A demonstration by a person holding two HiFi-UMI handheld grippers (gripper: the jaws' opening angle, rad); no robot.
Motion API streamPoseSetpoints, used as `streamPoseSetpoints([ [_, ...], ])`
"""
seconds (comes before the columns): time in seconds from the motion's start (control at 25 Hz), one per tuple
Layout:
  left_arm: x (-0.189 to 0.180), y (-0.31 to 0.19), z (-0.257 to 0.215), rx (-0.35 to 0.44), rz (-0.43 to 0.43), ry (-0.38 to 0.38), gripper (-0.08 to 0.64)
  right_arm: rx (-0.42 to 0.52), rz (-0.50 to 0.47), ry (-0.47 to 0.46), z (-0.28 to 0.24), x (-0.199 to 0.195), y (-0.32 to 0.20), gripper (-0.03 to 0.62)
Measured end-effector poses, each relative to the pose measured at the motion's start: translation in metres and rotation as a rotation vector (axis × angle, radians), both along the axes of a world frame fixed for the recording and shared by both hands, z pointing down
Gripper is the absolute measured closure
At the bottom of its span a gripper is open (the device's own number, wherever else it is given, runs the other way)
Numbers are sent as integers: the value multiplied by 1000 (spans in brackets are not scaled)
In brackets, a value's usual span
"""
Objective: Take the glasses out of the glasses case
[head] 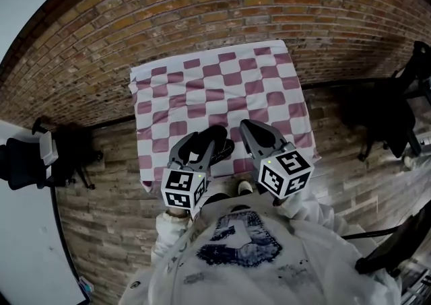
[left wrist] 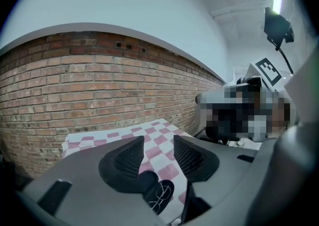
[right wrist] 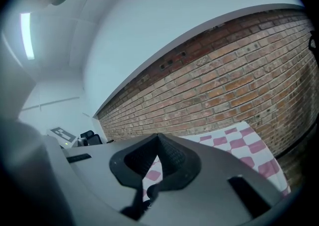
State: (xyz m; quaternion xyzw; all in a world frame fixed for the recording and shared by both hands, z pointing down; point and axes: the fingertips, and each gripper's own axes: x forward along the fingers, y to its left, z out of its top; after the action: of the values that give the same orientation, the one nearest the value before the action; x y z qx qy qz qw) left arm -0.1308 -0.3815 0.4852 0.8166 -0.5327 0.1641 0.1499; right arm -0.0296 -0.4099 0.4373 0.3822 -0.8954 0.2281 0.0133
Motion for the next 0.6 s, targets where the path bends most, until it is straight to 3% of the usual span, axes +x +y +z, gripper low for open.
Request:
streamPoseSetpoints([
  [0.24, 6, 1, 22, -69, 64, -53, 333, -17, 15, -12, 6, 10, 0, 578],
  [0.6, 8, -2, 73, -148, 198, -185, 330, -29, 54, -33, 9, 25, -3, 578],
])
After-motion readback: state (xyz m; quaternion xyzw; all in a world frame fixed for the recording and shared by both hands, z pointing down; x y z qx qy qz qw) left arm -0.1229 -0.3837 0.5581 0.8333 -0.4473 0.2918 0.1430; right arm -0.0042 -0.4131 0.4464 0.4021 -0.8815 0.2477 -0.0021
